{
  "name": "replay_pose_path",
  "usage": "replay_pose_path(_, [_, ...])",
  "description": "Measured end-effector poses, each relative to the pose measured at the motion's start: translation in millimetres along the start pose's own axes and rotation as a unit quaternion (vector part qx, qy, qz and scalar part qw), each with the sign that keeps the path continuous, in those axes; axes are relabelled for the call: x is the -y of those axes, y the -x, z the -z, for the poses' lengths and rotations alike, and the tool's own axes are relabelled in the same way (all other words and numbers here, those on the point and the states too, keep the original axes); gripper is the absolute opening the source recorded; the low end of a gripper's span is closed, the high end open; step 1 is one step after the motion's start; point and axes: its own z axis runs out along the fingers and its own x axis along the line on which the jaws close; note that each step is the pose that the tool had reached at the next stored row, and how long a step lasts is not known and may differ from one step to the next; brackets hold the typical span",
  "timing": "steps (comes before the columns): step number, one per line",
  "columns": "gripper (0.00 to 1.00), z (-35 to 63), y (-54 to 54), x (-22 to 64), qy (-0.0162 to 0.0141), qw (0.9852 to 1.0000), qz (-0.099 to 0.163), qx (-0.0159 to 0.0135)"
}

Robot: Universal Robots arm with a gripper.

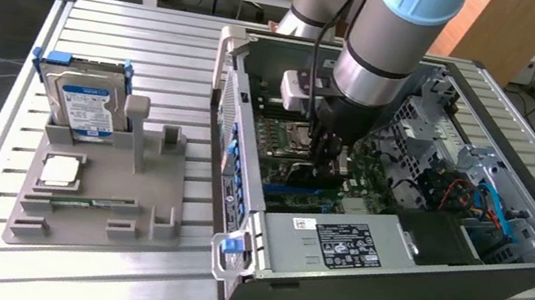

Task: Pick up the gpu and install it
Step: 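Insert the gpu into the slot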

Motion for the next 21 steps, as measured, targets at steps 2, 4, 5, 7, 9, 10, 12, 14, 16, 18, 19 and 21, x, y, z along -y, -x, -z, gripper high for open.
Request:
replay_pose_path(2, [0.27,-0.4,0.0,0.0,0.0000,1.0000,0.000,0.0000])
replay_pose_path(4, [0.27,-0.4,0.0,0.0,0.0000,1.0000,0.000,-0.0001])
replay_pose_path(5, [0.27,-0.4,0.0,0.0,0.0001,1.0000,0.000,-0.0001])
replay_pose_path(7, [0.27,-0.4,-0.1,0.0,0.0001,1.0000,0.000,-0.0002])
replay_pose_path(9, [0.27,-0.7,0.0,0.0,0.0000,1.0000,0.000,-0.0001])
replay_pose_path(10, [0.27,-0.7,-0.1,0.0,0.0001,1.0000,0.000,-0.0001])
replay_pose_path(12, [0.27,-0.8,0.0,0.0,0.0000,1.0000,0.000,-0.0001])
replay_pose_path(14, [0.27,-1.1,0.0,0.0,0.0000,1.0000,0.000,0.0000])
replay_pose_path(16, [0.27,-1.6,-0.1,0.0,0.0000,1.0000,0.000,0.0001])
replay_pose_path(18, [0.27,-1.6,-0.1,0.0,0.0001,1.0000,0.000,-0.0001])
replay_pose_path(19, [0.27,-1.7,-0.1,0.0,0.0000,1.0000,0.000,-0.0001])
replay_pose_path(21, [0.27,-1.8,-0.1,0.0,0.0000,1.0000,0.000,0.0000])
